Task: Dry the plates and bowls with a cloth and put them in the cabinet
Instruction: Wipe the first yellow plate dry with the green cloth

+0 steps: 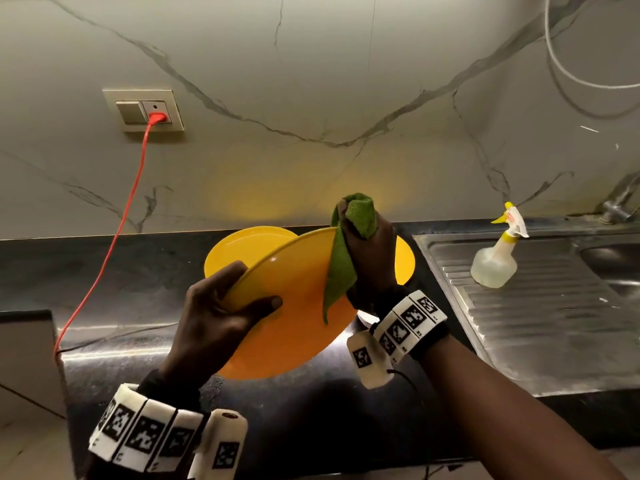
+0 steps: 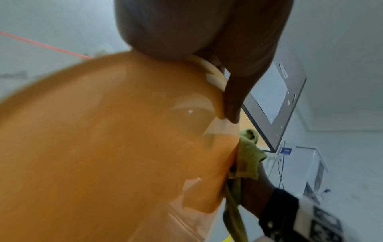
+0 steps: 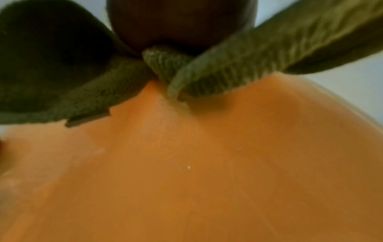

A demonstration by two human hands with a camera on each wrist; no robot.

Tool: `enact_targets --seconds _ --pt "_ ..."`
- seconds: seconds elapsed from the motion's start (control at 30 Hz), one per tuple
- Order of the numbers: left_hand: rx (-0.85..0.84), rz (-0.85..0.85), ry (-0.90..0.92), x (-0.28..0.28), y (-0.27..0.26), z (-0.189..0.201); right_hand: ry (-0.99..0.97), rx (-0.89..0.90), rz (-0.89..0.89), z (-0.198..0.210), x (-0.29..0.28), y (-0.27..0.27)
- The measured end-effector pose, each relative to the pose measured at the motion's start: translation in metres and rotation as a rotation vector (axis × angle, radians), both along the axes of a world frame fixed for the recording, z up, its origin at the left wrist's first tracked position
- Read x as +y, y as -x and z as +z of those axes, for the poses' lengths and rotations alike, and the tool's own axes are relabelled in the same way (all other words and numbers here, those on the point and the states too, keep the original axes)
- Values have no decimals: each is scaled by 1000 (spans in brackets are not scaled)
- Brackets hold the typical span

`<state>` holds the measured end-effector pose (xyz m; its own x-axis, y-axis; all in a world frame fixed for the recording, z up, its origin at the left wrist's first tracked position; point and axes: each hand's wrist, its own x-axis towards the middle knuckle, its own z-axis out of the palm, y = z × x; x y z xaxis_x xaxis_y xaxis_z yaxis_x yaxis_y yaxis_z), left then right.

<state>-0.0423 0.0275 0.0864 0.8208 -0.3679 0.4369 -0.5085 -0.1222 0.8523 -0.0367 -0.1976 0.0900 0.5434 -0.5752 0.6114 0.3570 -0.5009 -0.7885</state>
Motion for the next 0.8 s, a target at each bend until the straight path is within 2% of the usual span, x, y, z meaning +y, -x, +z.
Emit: enact_targets --seconds 0.07,0.13,0.2,0.27,0.33,0.4,0.43,0.5,0.53,0.6,0.67,0.8 --pt "-9 -33 -25 1 -1 1 33 7 -39 -1 -2 1" --pt "-53 -68 -110 -4 -2 8 115 13 15 0 4 3" --pt "-126 -121 -180 -12 -3 16 400 124 99 -4 18 6" --pt "-156 -126 -147 -21 -4 19 605 247 179 1 36 12" --pt "-202 -82 -165 -24 -6 17 681 143 150 11 45 14" --pt "-250 -48 -184 -21 -4 15 656 51 153 4 44 12" --pt "-252 -43 -164 -19 -4 15 630 68 194 2 41 10" --pt "-239 -51 -97 -15 -4 15 497 269 311 -7 42 9" --pt "-235 -51 -71 -13 -3 16 496 255 296 -6 42 10" --pt "-257 -37 -88 -8 -3 16 563 -23 124 12 40 10" --pt "-244 -1 -112 -3 -1 18 544 -165 51 26 37 9" --pt "-175 22 -59 9 6 20 56 -150 137 12 15 2"
